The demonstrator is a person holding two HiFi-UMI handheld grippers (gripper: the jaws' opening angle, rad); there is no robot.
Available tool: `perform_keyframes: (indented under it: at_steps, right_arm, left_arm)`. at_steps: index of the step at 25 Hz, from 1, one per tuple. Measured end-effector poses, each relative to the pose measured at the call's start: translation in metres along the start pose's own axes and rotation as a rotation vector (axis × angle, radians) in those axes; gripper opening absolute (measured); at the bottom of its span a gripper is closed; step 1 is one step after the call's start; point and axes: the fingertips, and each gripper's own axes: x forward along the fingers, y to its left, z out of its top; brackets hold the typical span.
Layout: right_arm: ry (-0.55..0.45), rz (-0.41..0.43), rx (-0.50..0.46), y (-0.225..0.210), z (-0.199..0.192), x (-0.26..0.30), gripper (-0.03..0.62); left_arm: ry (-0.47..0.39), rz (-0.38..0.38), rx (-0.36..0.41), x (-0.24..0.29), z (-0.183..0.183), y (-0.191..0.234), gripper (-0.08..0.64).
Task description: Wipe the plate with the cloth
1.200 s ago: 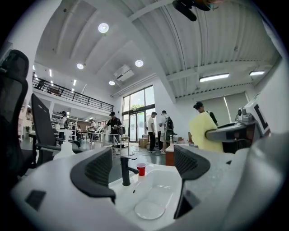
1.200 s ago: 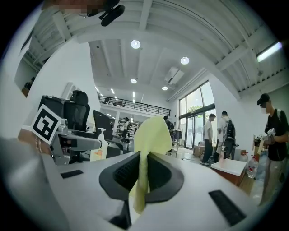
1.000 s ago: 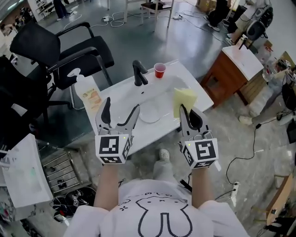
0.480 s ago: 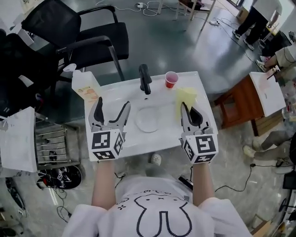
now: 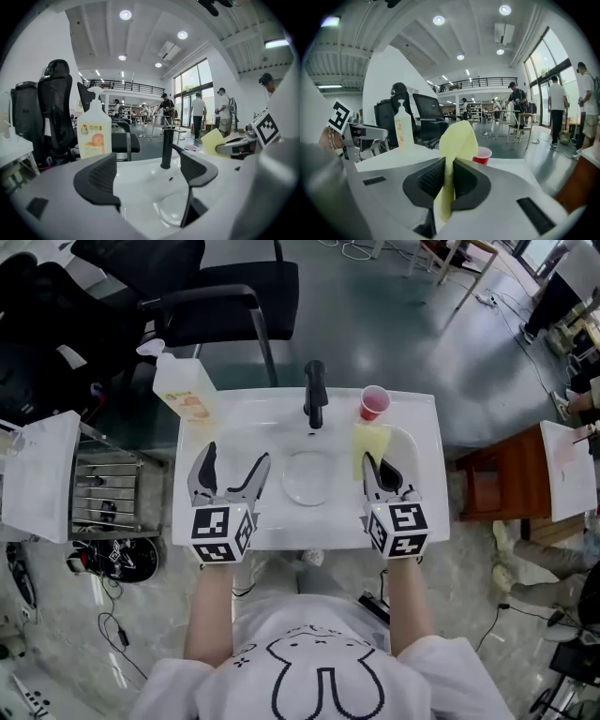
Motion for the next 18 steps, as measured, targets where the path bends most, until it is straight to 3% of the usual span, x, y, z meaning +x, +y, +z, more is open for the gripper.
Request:
perform_keyframes:
  at_steps: [4,8,18]
  right_arm:
    - [0.107,0.019,0.059,-0.004,-0.034,0.021,0.037]
    - [0.222,0.060,0.051,0.002,-0.063,0.043,0.037]
    - [0.502,0.139,0.053,0.013,-0.123,0.084,0.037]
  left_arm:
    - [0.042,0.005,-0.019,0.005,-0.019,0.003,0.428]
    - [0.089,0.000,-0.037,0.017,-0.037,0.005,0.428]
    - [0.325,-0.047,-0.104,0.055,-0.101,0.001,0.428]
